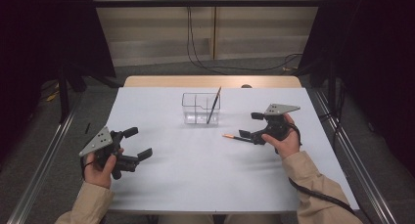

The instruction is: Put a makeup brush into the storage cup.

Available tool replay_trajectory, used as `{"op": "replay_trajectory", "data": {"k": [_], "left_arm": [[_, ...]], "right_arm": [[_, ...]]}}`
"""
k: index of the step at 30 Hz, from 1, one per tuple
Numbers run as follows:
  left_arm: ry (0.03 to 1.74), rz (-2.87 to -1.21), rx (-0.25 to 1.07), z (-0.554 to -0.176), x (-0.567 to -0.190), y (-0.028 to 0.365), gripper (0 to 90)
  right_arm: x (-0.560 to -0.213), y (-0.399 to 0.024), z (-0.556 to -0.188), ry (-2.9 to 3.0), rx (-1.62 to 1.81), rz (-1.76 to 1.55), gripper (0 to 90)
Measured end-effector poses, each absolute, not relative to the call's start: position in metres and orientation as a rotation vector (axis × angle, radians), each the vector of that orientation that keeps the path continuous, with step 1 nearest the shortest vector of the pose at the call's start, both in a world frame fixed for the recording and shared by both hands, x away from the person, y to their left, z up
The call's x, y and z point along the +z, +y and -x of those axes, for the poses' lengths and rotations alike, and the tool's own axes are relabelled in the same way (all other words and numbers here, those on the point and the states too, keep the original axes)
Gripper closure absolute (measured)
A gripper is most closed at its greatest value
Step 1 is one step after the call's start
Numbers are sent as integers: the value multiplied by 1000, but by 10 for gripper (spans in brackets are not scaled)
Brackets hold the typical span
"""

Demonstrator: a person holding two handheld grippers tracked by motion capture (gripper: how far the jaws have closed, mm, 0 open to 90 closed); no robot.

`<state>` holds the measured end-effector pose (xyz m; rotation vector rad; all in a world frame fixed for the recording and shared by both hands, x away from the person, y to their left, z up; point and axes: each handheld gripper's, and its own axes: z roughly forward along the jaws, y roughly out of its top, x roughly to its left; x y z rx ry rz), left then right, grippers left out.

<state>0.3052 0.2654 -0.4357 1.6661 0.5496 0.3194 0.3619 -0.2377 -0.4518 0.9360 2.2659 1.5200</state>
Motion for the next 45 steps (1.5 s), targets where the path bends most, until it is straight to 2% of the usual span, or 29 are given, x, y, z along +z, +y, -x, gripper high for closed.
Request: {"op": "replay_trajectory", "data": {"k": [45], "left_arm": [[541,-1677,304,-307,-437,263,14]], "right_arm": [[-446,-213,-389,2687,969,-878,62]]}}
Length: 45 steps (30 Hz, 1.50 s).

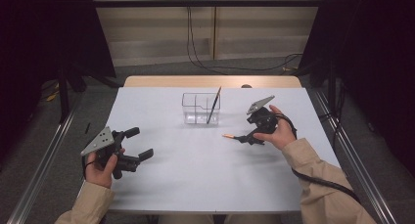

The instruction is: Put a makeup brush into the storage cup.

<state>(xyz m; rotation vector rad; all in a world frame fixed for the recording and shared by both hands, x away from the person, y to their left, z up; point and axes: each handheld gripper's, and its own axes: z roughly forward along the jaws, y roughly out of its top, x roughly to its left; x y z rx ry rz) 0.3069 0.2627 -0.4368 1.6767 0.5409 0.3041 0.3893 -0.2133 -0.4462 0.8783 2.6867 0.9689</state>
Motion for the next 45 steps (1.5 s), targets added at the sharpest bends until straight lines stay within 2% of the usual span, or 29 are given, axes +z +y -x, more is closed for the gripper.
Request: {"op": "replay_trajectory", "data": {"k": [25,41,44,45], "left_arm": [[540,-1672,298,-308,-437,263,14],[543,-1674,286,-309,-439,261,19],[537,-1674,289,-309,-439,261,19],[541,-1673,285,-309,-439,261,19]], "right_arm": [[-448,-200,-403,2839,685,-827,78],[-456,-193,-407,2902,645,-793,240],[-457,-192,-408,2917,657,-804,331],[-458,-191,-408,2923,649,-805,325]]}}
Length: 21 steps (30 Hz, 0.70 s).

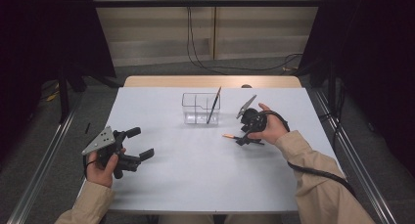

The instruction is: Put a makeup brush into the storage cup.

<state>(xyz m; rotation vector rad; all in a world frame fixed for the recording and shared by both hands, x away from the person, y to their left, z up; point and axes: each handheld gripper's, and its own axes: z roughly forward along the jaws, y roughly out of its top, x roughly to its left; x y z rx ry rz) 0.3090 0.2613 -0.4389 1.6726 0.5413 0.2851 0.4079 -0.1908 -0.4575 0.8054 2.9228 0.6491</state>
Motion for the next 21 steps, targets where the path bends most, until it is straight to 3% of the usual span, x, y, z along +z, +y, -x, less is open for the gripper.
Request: {"op": "replay_trajectory", "data": {"k": [21], "left_arm": [[551,-1674,286,-309,-440,262,20]], "right_arm": [[-458,-183,-411,2934,581,-742,587]]}}
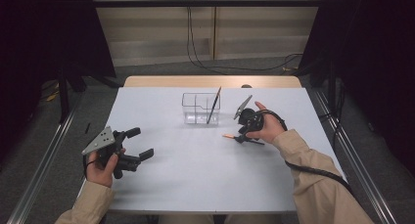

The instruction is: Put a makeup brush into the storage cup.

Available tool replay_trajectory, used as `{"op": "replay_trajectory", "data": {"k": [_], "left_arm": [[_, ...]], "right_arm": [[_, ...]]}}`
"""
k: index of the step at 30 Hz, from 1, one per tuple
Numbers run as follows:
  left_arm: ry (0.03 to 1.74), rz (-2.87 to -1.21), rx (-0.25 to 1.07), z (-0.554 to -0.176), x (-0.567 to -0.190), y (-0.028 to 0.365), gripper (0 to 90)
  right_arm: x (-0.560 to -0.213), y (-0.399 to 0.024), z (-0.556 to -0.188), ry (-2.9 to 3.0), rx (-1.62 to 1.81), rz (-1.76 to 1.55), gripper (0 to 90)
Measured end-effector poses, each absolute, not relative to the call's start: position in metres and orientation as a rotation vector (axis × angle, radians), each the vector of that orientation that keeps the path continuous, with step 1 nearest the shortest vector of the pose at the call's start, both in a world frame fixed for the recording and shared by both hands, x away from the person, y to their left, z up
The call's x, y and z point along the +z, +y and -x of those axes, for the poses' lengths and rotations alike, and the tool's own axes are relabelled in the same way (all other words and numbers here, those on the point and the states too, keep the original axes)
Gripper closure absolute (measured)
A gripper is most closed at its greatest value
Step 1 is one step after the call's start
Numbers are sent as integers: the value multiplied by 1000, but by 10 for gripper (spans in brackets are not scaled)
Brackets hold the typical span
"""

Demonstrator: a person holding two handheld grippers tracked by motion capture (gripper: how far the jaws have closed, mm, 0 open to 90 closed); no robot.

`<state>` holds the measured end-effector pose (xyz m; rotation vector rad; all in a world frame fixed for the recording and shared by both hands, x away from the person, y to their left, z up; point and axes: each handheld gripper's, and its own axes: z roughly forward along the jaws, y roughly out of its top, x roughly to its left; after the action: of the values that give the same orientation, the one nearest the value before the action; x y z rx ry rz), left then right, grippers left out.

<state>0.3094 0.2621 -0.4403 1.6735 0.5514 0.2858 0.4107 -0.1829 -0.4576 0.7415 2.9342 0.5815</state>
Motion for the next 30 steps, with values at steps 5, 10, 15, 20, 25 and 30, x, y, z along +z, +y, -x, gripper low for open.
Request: {"op": "replay_trajectory", "data": {"k": [5,10,15,20,25,30], "left_arm": [[552,-1673,288,-310,-440,262,20],[551,-1676,289,-310,-440,262,21],[550,-1675,294,-309,-440,263,21],[551,-1672,292,-309,-440,263,23],[548,-1676,295,-309,-440,263,24],[549,-1673,299,-310,-440,264,24]], "right_arm": [[-456,-179,-408,2953,560,-716,688],[-455,-177,-408,2966,528,-699,704],[-455,-176,-408,2970,521,-720,775],[-455,-174,-407,2968,507,-749,833],[-455,-174,-407,2963,506,-777,832],[-456,-177,-407,2950,537,-848,833]]}}
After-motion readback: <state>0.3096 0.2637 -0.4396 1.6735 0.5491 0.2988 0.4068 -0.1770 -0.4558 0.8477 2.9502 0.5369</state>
